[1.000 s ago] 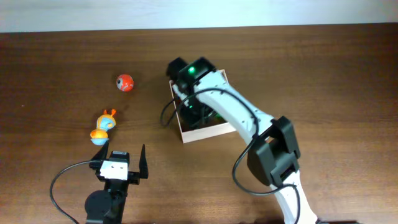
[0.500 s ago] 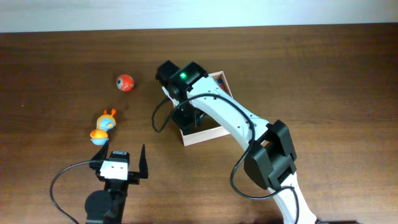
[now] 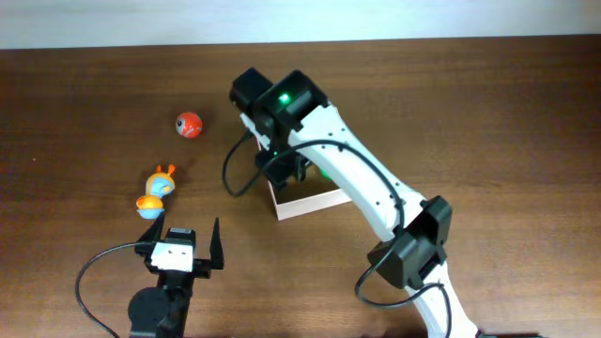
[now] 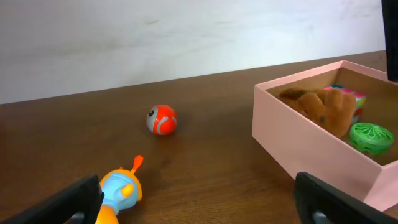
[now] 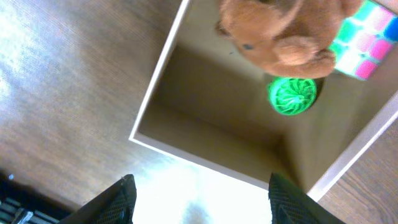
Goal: Pack container
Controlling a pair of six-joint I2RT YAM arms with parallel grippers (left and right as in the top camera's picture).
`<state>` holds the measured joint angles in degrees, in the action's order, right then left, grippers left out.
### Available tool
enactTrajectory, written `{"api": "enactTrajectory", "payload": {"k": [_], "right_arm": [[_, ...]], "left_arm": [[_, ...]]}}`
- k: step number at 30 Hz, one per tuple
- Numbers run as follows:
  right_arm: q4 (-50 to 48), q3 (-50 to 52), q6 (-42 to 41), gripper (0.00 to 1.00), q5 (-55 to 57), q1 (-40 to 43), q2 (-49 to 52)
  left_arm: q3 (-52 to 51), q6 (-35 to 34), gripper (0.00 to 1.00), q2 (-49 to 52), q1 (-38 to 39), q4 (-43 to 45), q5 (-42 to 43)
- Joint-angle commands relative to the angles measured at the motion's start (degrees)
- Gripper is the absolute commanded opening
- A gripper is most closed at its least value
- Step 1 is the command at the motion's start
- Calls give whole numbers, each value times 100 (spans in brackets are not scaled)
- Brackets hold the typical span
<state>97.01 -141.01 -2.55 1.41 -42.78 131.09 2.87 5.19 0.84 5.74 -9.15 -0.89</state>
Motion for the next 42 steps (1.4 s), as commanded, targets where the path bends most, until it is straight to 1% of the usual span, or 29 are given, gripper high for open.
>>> {"api": "enactTrajectory", "payload": {"k": [1,3,7,9,16,20,25,27,30,34,42], "right_arm": [[35,129,-4,63,-116,-315,-81],[35,186,-118,62,-72,-468,-81],[35,411,-214,57,-61,-638,-133],[35,695,-345,53,-44,-660,-284],[35,1895,-723,54,354,-669,-1217],[-63,2424,-914,57,455,-671,-1714],[-538,3045,-1252,57,476,-671,-1856],[-848,3366,-1556,57,568,-671,-1856],[-1353,3836,-2260,57,879,-664,-1856],[-2144,4382,-2817,57,874,-651,-1856],[-2918,4599,-3056,57,833,-509,-1843]], "left_arm": [[-33,111,99,-55,-28,13,0],[-33,111,99,-55,-28,15,0],[-33,111,99,-55,-28,13,0],[-33,111,99,-55,-28,13,0],[-33,111,99,-55,-28,13,0],[-33,111,99,-55,-28,13,0],[-33,111,99,-55,-28,13,0],[-33,111,99,-55,-28,13,0],[-33,111,99,-55,-28,15,0],[-33,111,99,-55,-28,15,0],[-33,111,99,-55,-28,15,0]]}}
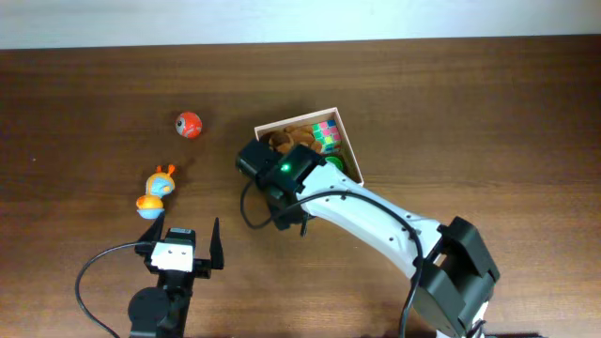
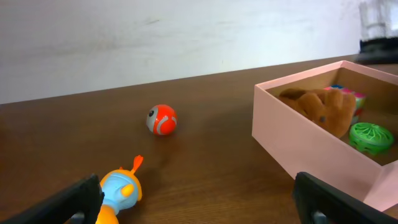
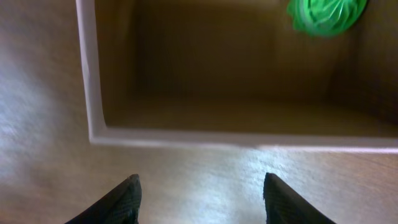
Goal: Pack container
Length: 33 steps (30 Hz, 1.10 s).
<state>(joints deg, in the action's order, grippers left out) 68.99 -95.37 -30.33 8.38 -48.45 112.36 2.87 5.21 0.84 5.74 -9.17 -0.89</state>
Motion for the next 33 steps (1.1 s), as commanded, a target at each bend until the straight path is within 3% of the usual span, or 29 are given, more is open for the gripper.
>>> {"api": "enactTrajectory", "payload": {"k": [1,33], "right_arm": [[-197,35,-278,57,140,57,31],[-1082,238,-474,57,136,52,61]], "left_arm": [[-33,109,99,-55,-28,17,0],[-33,109,99,-55,-28,15,0]]}}
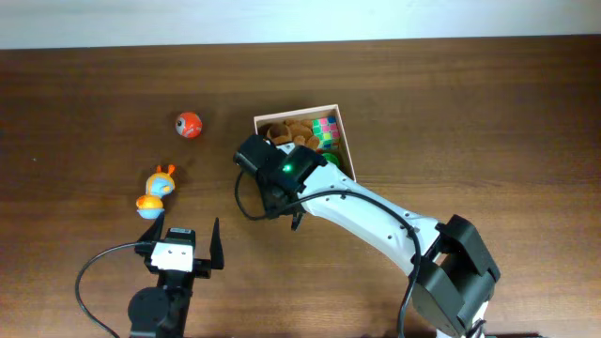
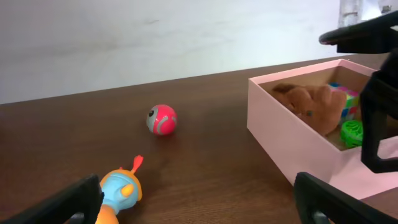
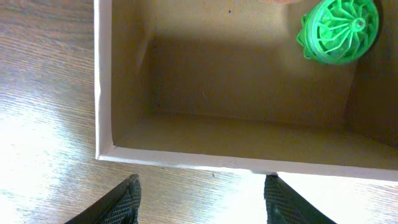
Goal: Pack container
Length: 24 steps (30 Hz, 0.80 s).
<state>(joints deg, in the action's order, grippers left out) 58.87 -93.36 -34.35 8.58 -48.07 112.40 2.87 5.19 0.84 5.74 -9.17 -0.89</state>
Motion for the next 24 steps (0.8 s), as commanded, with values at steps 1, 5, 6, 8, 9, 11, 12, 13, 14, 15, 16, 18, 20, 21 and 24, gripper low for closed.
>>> {"api": "enactTrajectory", "payload": {"k": [1,5,6,8,9,11,12,13,14,15,16,18,20,21,24], "right_arm": [[-103,37,-120,57,120,15,57],[-229,37,-245,57,160,15,59],[-273,37,-262,57,166,15,59],[-369,37,-264,57,181,15,59],[-404,37,-264,57,181,15,59],[-455,37,-264,58,181,15,59],[-476,37,-267,58,181,15,63],[-498,37,-267,57,181,15,72],[-522,37,-284,57,184,15,83],[-562,37,-284,57,181,15,101],[-590,37,-291,58,179,15,122],[-640,37,-369,57,179,15,125],[-693,20,-369,57,175,11,109],[-660,-35,-367,57,157,9,74],[-511,-234,-363,57,160,4,-68]], "left_arm": [[-33,111,99,-55,-28,15,0],[-33,111,99,-55,-28,17,0],[-33,111,99,-55,-28,15,0],[-33,111,99,-55,-28,15,0],[-33,111,99,-55,-28,15,0],[-33,111,99,-55,-28,15,0],[-33,111,99,-55,-28,15,0],[-33,111,99,-55,-28,15,0],[-33,111,99,-55,-28,17,0],[-33,111,99,-55,-28,15,0],[-33,111,99,-55,-28,15,0],[-33,111,99,-55,-28,17,0],[-33,111,99,-55,-28,17,0],[-33,111,99,-55,-28,15,0],[-33,111,99,-55,-28,15,0]]}}
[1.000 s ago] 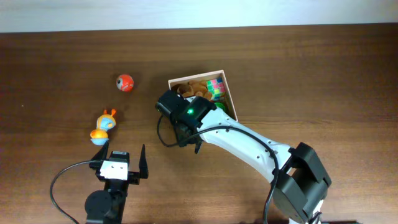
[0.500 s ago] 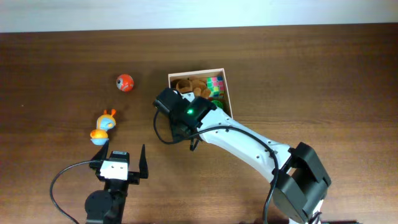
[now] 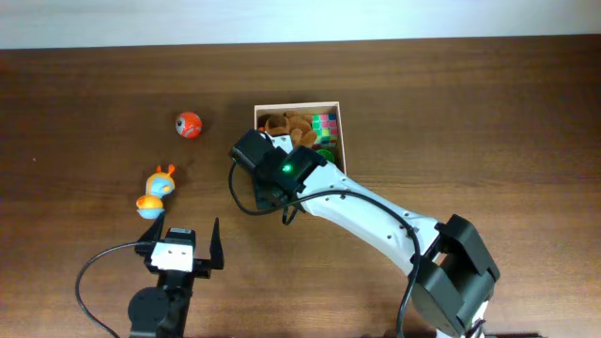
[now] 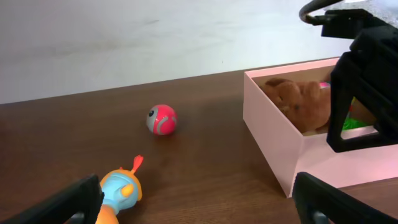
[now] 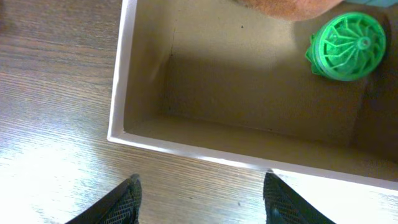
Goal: Pack container
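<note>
A pink-white open box [image 3: 339, 141] sits at mid table, square to its edges. Inside lie a brown plush [image 3: 282, 124], a coloured cube [image 3: 326, 123] and a green ribbed ball [image 5: 348, 45]. My right gripper [image 5: 202, 199] is open just outside the box's near wall [image 5: 186, 146], one fingertip [image 5: 283, 196] close against that wall. A red ball [image 3: 189, 124] and an orange-and-blue toy [image 3: 156, 192] lie on the table to the left. At the front of the table my left gripper [image 4: 199, 202] rests open, with the toy [image 4: 121, 190] by its left finger.
The brown wooden table [image 3: 488, 113] stretches to both sides of the box. My white right arm [image 3: 376, 221] crosses from the lower right to the box. A cable loops beside the left arm's base [image 3: 89, 272]. A pale wall stands behind the table in the left wrist view.
The box has turned a little and shifted left, now square to the table edges. My right gripper went slightly left with it, still open at its near wall. The left arm stayed put.
At first my right gripper hung open over the box, hiding most of it from above. Later it stood at the box's front wall, the box tilted. The box then sat turned further left, and now lies square. The red ball, toy and left gripper never moved.
</note>
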Controlling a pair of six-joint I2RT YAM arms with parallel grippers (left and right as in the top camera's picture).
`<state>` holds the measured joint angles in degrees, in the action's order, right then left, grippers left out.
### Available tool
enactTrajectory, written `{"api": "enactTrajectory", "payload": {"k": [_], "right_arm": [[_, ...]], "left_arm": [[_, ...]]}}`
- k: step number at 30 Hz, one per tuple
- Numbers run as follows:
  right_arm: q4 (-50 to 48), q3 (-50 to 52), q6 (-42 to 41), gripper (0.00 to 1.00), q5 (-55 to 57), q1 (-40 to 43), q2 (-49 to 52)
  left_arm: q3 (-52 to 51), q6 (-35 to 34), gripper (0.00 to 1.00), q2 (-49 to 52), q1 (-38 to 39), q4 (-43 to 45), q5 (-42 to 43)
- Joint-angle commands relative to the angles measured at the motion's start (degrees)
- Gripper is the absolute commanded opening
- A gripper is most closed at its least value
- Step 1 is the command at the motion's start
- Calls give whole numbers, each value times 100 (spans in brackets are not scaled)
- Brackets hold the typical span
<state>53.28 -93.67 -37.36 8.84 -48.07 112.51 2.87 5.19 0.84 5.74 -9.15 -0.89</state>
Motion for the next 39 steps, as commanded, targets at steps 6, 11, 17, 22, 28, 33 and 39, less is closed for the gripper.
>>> {"api": "enactTrajectory", "payload": {"k": [6,11,17,22,28,33,39], "right_arm": [[516,-568,-44,58,562,31,-726],[944,-706,-44,70,1270,417,-1366],[1521,-706,-42,76,1676,1639,-1670],[1687,-702,264,79,1725,2789,-1661],[1757,-699,345,97,1729,3989,-1567],[1919,-662,345,99,1443,4634,-1528],[1917,-662,345,99,1410,4975,-1528]], "left_arm": [[-33,111,99,-55,-28,15,0],[-33,111,99,-55,-28,13,0],[-33,111,99,-55,-28,13,0],[-33,111,99,-55,-28,13,0],[-33,114,99,-55,-28,15,-2],[-33,111,99,-55,-28,15,-2],[-33,111,99,-55,-28,13,-2]]}}
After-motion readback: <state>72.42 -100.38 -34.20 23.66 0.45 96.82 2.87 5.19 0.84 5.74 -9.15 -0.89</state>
